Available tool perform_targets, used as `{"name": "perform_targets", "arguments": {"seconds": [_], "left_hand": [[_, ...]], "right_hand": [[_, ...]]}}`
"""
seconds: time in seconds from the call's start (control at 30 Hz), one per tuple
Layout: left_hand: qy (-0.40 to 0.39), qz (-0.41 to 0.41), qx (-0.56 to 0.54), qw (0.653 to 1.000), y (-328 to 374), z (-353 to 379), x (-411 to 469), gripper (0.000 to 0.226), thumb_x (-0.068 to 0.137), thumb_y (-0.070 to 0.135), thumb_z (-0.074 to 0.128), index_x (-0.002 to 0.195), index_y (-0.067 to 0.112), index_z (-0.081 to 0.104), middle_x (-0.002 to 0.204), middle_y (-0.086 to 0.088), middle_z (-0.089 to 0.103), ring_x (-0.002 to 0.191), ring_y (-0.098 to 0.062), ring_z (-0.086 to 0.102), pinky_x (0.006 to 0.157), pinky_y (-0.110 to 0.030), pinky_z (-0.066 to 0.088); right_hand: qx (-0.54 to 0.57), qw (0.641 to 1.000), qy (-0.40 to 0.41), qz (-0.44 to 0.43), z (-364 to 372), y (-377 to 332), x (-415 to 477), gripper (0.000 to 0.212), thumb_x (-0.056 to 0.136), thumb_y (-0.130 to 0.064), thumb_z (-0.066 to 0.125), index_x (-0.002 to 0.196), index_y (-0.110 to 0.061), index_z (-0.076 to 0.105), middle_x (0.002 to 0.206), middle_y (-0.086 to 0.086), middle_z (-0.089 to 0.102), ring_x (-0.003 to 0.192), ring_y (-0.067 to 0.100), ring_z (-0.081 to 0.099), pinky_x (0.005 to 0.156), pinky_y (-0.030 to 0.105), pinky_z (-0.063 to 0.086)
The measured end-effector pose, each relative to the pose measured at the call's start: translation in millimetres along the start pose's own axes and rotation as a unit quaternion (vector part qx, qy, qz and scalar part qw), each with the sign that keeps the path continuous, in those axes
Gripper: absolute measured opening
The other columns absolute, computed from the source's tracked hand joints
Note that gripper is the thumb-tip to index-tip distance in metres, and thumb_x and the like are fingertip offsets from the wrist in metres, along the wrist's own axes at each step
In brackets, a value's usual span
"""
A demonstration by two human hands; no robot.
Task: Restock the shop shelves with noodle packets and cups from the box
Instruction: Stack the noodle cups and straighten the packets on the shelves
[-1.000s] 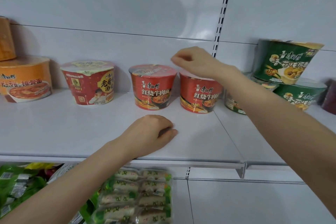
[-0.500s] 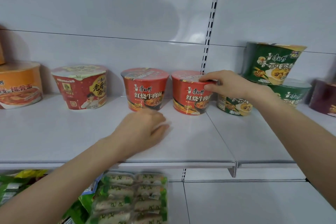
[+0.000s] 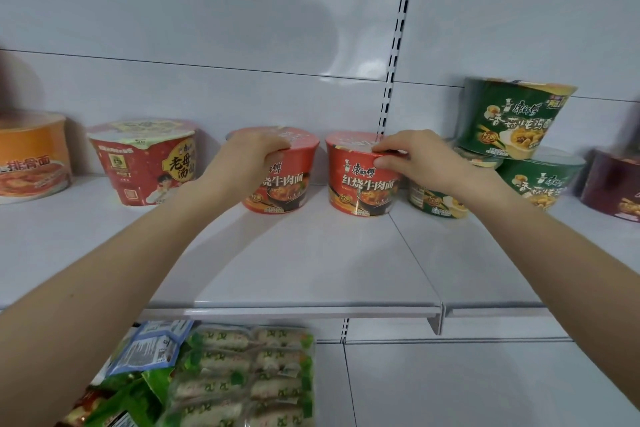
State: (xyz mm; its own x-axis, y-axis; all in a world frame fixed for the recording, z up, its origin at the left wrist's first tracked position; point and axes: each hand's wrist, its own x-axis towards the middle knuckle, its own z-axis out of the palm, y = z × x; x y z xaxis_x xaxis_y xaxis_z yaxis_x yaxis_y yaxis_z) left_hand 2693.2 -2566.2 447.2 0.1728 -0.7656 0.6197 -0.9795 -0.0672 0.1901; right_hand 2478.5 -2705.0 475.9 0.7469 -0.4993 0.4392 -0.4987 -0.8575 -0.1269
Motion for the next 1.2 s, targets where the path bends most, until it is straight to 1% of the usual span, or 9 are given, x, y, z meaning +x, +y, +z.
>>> {"name": "perform_targets", "arguments": {"seconds": [0.13, 0.3, 0.7, 0.77, 0.93, 1.0, 1.07, 1.13, 1.2], "left_hand": [[0.028, 0.025, -0.013, 0.999, 2, 0, -3, 0.025, 0.09, 0.0, 0.05, 0.109, 0.002, 0.066, 0.109, -0.015, 0.067, 0.104, -0.031, 0.058, 0.085, -0.032, 0.039], [0.038, 0.024, -0.024, 0.999, 3, 1, -3, 0.026, 0.092, -0.001, 0.046, 0.11, 0.001, 0.066, 0.108, -0.016, 0.067, 0.104, -0.031, 0.057, 0.085, -0.032, 0.039], [0.038, 0.034, 0.017, 0.999, -4, 10, -3, 0.033, 0.087, 0.011, 0.038, 0.106, 0.003, 0.064, 0.101, -0.015, 0.068, 0.097, -0.035, 0.06, 0.088, -0.045, 0.039], [0.028, 0.019, 0.037, 0.999, -2, 10, -4, 0.034, 0.089, 0.013, 0.037, 0.109, 0.004, 0.063, 0.106, -0.015, 0.067, 0.1, -0.035, 0.059, 0.093, -0.044, 0.035], [0.015, -0.003, 0.089, 0.996, 15, 4, -10, 0.037, 0.095, 0.013, 0.046, 0.13, 0.003, 0.048, 0.135, -0.014, 0.052, 0.132, -0.029, 0.039, 0.111, -0.047, 0.019], [0.055, 0.039, 0.111, 0.991, 22, -1, -21, 0.031, 0.093, 0.016, 0.047, 0.118, 0.0, 0.058, 0.12, -0.018, 0.062, 0.116, -0.035, 0.054, 0.099, -0.045, 0.038], [0.071, 0.081, 0.132, 0.985, 26, -5, -38, 0.034, 0.088, 0.024, 0.042, 0.088, 0.001, 0.066, 0.087, -0.016, 0.07, 0.081, -0.035, 0.064, 0.068, -0.038, 0.051], [0.023, 0.095, 0.144, 0.985, 29, -8, -56, 0.036, 0.086, 0.029, 0.04, 0.072, 0.007, 0.065, 0.066, -0.009, 0.066, 0.061, -0.031, 0.062, 0.047, -0.029, 0.044], [-0.028, 0.087, 0.142, 0.986, 28, -8, -73, 0.037, 0.084, 0.034, 0.042, 0.078, 0.01, 0.069, 0.069, -0.007, 0.069, 0.061, -0.029, 0.064, 0.046, -0.029, 0.043]], "right_hand": [[-0.022, 0.999, 0.021, -0.014, 5, -10, 5, 0.032, 0.09, -0.031, 0.055, 0.117, -0.015, 0.063, 0.115, 0.012, 0.062, 0.104, 0.027, 0.056, 0.082, 0.032, 0.043], [0.013, 0.999, 0.01, -0.028, 5, -13, 7, 0.029, 0.089, -0.024, 0.057, 0.114, -0.011, 0.065, 0.114, 0.015, 0.063, 0.104, 0.028, 0.057, 0.085, 0.033, 0.044], [0.025, 0.999, 0.01, -0.022, 7, -14, 6, 0.029, 0.09, -0.023, 0.057, 0.115, -0.009, 0.064, 0.114, 0.017, 0.061, 0.104, 0.029, 0.056, 0.086, 0.034, 0.044], [0.03, 0.999, 0.01, -0.015, 8, -15, 4, 0.03, 0.09, -0.024, 0.056, 0.116, -0.009, 0.063, 0.113, 0.017, 0.06, 0.104, 0.029, 0.056, 0.086, 0.035, 0.045], [0.024, 1.0, -0.005, -0.009, 8, -14, 0, 0.038, 0.092, -0.029, 0.053, 0.125, -0.01, 0.056, 0.121, 0.015, 0.057, 0.11, 0.029, 0.054, 0.089, 0.034, 0.045], [0.015, 1.0, 0.013, -0.011, 6, -14, -1, 0.041, 0.093, -0.032, 0.05, 0.128, -0.011, 0.053, 0.127, 0.013, 0.055, 0.115, 0.027, 0.051, 0.093, 0.033, 0.041], [0.013, 0.998, 0.048, -0.026, 3, -17, -1, 0.04, 0.095, -0.032, 0.046, 0.127, -0.01, 0.053, 0.129, 0.011, 0.056, 0.118, 0.025, 0.05, 0.095, 0.031, 0.038], [0.022, 0.996, 0.073, -0.045, -1, -24, 1, 0.038, 0.096, -0.031, 0.044, 0.125, -0.009, 0.055, 0.128, 0.01, 0.057, 0.118, 0.023, 0.051, 0.096, 0.03, 0.036], [0.036, 0.994, 0.083, -0.064, -2, -34, 6, 0.036, 0.096, -0.03, 0.044, 0.123, -0.009, 0.057, 0.127, 0.008, 0.058, 0.119, 0.022, 0.051, 0.097, 0.028, 0.034]]}}
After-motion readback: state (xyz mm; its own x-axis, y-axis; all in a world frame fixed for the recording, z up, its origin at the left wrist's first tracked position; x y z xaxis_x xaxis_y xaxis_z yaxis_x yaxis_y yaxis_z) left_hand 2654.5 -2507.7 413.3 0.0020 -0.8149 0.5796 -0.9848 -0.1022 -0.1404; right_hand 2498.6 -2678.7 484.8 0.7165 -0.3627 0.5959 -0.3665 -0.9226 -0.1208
